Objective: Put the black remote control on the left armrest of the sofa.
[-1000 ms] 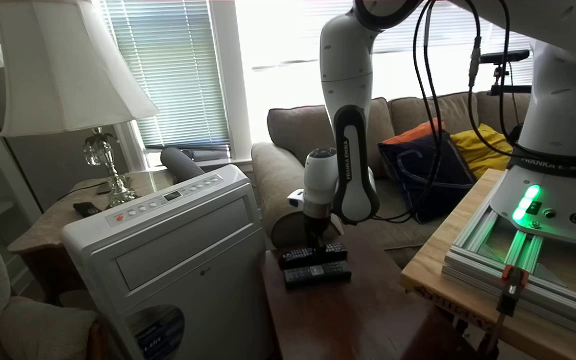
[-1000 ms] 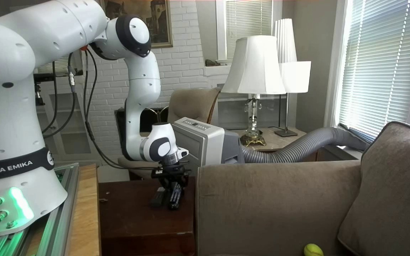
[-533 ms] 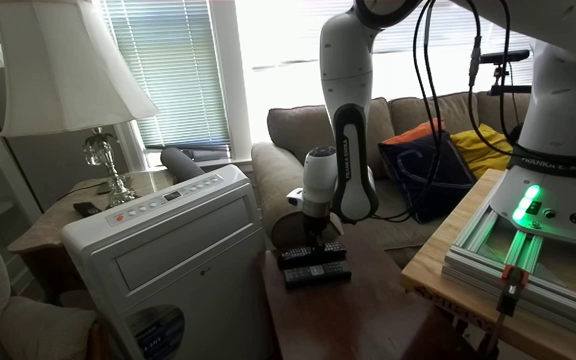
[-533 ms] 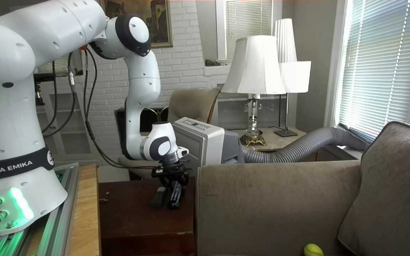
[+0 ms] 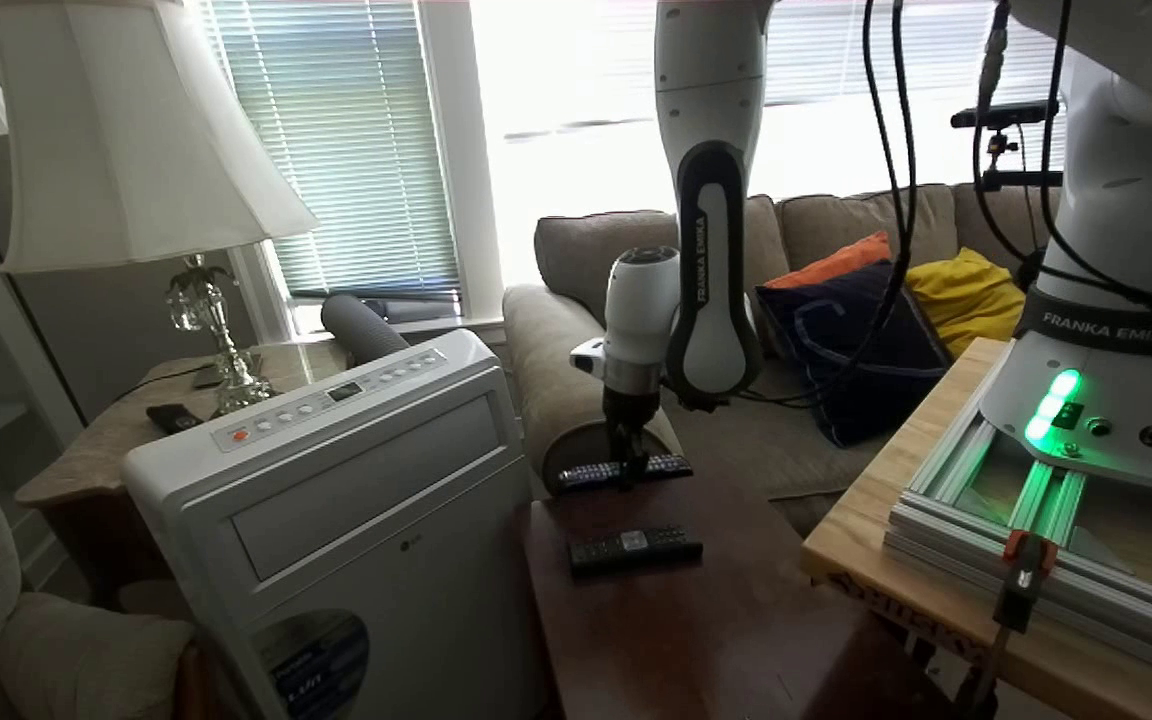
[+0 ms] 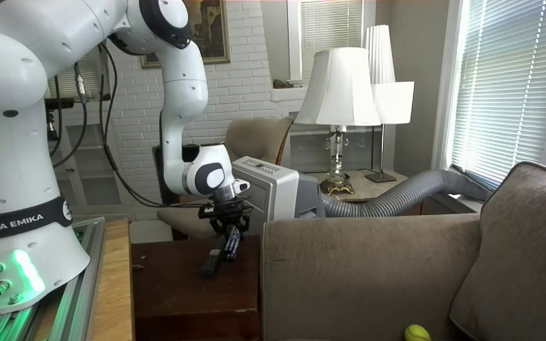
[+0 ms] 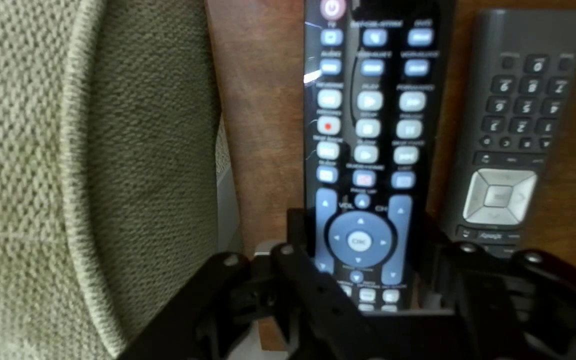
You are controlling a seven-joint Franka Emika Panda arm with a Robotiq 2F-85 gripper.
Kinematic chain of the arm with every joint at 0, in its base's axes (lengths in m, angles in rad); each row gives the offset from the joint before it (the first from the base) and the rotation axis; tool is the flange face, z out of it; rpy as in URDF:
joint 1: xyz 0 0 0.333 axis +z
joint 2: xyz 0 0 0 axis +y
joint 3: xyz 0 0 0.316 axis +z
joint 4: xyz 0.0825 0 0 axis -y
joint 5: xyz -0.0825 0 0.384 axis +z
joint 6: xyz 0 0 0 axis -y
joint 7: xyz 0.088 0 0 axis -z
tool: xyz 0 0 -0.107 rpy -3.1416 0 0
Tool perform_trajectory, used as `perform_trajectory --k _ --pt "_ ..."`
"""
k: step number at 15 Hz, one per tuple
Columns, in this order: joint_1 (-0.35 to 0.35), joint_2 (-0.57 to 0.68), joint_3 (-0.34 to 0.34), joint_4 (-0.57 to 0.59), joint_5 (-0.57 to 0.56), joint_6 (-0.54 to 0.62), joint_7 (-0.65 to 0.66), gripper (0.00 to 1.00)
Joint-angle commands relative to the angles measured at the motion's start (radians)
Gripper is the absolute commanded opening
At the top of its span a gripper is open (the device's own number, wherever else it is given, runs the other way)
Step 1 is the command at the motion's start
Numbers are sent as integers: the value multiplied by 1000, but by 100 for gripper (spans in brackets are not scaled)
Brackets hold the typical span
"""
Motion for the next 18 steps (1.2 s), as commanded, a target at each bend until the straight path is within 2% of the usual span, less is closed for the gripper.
perform_trajectory --k 1,4,8,13,14,15,16,17,18 --pt "-9 -191 -4 -139 -50 -75 24 27" --pt "-7 -305 -27 -188 -57 -102 25 27" --pt "1 -409 -98 -192 -54 -141 42 27" --pt "61 -440 -273 -142 -33 -173 140 27" --pt "47 -438 -281 -129 -33 -183 154 27" --pt "-68 -471 -180 -127 -51 -221 119 27" --pt "-116 -468 -149 -107 -63 -260 104 27" --pt "-194 -490 -76 -97 -70 -309 74 27" --pt "-264 -481 1 -89 4 -324 -25 27"
